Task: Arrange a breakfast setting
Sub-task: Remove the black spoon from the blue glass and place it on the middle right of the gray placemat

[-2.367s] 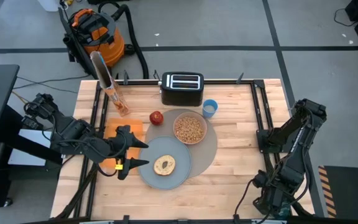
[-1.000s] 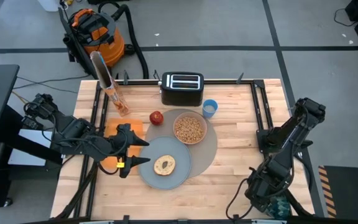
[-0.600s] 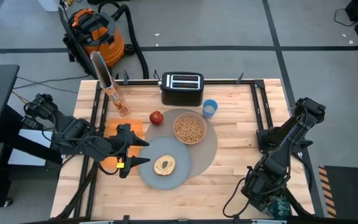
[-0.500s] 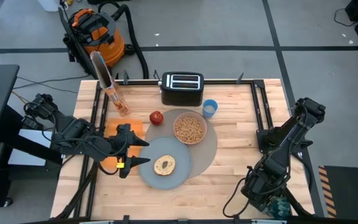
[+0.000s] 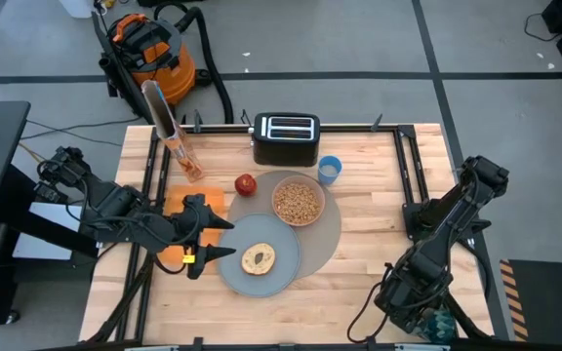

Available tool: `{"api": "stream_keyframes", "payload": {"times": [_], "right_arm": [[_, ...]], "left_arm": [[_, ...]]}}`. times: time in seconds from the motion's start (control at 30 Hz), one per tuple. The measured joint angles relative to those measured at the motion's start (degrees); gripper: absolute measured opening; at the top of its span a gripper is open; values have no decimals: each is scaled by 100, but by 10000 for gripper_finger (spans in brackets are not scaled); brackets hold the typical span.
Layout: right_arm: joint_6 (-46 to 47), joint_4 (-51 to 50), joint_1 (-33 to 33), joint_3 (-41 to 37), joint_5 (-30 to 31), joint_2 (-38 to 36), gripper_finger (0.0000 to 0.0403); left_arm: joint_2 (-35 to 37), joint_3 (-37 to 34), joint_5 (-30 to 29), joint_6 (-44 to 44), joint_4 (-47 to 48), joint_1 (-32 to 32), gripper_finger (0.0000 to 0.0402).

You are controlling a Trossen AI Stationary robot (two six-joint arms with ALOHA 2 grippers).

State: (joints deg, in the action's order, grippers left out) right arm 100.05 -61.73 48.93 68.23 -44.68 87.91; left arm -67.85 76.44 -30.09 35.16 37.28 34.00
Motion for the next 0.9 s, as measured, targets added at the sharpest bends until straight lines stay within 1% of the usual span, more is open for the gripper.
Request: {"api": "stream_keyframes", "payload": {"times": [0.2, 0.53, 0.9], "right_arm": [[-22, 8, 0, 0, -1, 11, 255], [-18, 4, 2, 0, 30, 11, 217], [-8, -19, 7, 57, 14, 11, 215]], "left_arm": [[0, 0, 2, -31, 0, 0, 298], [0, 0, 2, -46, 0, 0, 298], [0, 0, 2, -44, 0, 0, 298]]}}
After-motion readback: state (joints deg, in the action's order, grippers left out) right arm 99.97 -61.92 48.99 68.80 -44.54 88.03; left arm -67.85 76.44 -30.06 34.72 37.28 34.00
